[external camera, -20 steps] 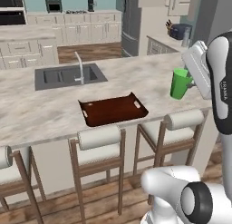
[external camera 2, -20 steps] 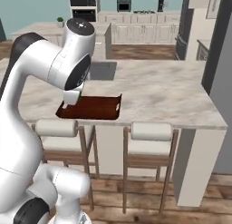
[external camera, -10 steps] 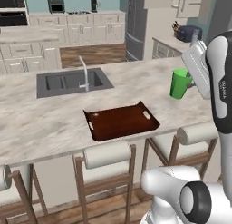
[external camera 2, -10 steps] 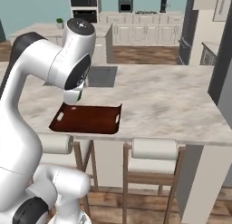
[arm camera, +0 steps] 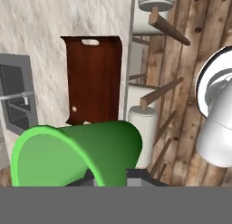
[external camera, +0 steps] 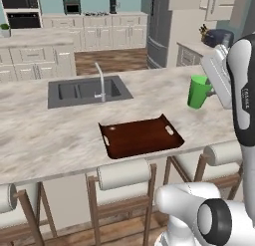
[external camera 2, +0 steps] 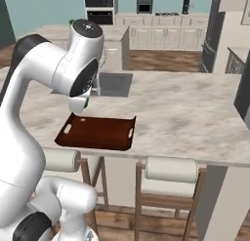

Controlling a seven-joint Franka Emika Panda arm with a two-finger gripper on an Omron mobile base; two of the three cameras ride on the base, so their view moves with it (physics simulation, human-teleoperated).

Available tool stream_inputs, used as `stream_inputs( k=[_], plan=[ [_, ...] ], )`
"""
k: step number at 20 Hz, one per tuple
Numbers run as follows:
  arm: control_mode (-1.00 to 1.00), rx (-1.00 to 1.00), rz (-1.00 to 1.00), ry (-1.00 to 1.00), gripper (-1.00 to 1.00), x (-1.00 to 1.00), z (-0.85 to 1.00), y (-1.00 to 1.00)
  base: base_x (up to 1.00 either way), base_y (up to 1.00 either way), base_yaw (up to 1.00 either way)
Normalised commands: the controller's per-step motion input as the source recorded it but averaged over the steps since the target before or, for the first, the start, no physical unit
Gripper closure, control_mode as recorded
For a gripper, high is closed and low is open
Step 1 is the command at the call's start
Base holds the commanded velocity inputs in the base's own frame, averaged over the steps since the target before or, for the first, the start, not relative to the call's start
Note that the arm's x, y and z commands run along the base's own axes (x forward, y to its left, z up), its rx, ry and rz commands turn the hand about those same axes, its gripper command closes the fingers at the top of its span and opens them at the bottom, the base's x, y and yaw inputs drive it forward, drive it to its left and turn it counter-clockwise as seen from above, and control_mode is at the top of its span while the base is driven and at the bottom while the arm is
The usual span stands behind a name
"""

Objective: There is a tray on the dining counter. Grab the cup, mug, and pitcher and place them on the tray. The pitcher may be placed next to the tray if it cannot fit the tray.

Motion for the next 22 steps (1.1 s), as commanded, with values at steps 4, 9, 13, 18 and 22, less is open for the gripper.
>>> stream_inputs(
  k=[4,9,13,18,22],
  plan=[
    [1.0,0.0,0.0,0.0,1.0,0.0,0.0,0.0,0.37,0.0,0.29],
    [1.0,0.0,0.0,0.0,1.0,0.0,0.0,0.0,0.47,0.0,0.12],
    [1.0,0.0,0.0,0.0,1.0,0.0,0.0,0.0,0.46,0.0,0.0],
    [1.0,0.0,0.0,0.0,1.0,0.0,0.0,0.0,0.4,0.0,0.0],
    [1.0,0.0,0.0,0.0,1.0,0.0,0.0,0.0,0.39,0.0,0.0]
  ],
)
